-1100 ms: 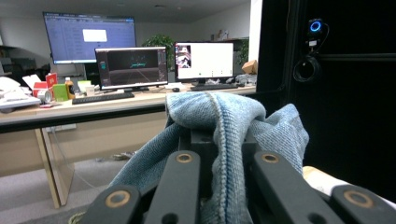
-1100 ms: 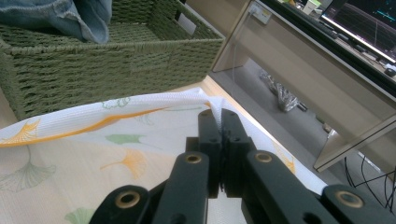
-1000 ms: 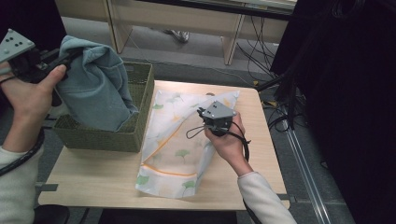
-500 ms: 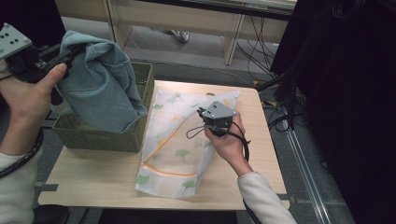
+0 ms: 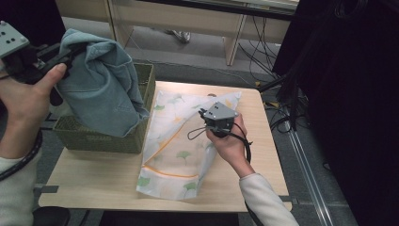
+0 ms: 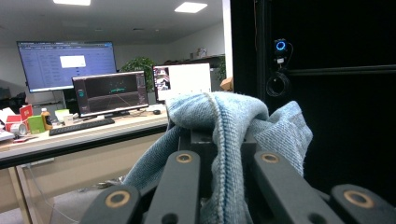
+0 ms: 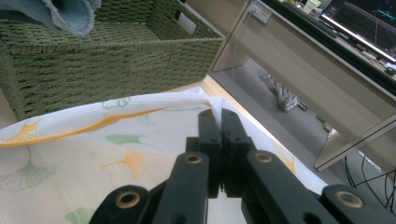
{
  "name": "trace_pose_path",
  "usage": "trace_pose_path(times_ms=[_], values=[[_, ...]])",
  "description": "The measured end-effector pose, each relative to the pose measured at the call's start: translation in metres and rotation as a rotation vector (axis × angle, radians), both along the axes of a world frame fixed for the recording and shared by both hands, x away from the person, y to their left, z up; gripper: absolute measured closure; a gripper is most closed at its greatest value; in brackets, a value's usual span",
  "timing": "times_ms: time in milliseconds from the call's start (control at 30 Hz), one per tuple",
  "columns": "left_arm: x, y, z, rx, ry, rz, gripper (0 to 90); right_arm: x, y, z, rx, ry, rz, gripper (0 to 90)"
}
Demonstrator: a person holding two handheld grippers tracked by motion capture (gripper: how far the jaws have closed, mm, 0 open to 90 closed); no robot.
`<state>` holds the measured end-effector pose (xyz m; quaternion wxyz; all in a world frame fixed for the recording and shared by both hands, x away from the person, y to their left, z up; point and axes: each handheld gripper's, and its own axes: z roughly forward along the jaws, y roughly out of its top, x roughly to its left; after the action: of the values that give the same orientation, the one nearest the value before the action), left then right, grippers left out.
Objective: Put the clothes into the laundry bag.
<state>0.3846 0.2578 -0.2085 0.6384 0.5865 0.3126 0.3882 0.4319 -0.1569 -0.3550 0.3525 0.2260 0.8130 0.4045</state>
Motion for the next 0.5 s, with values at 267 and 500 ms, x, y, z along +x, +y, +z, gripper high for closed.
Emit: trace_pose_path(times_ms=[267, 500], values=[[-0.01, -0.006, 0.0, -0.003, -0.007, -0.032, 83.4, 0.0, 0.0, 0.001, -0.004, -0.009, 0.003, 89.8], [-0.02, -0.012, 0.002, 0.01, -0.038, -0.06, 83.4, 0.0, 0.0, 0.0, -0.003, -0.003, 0.003, 89.8]])
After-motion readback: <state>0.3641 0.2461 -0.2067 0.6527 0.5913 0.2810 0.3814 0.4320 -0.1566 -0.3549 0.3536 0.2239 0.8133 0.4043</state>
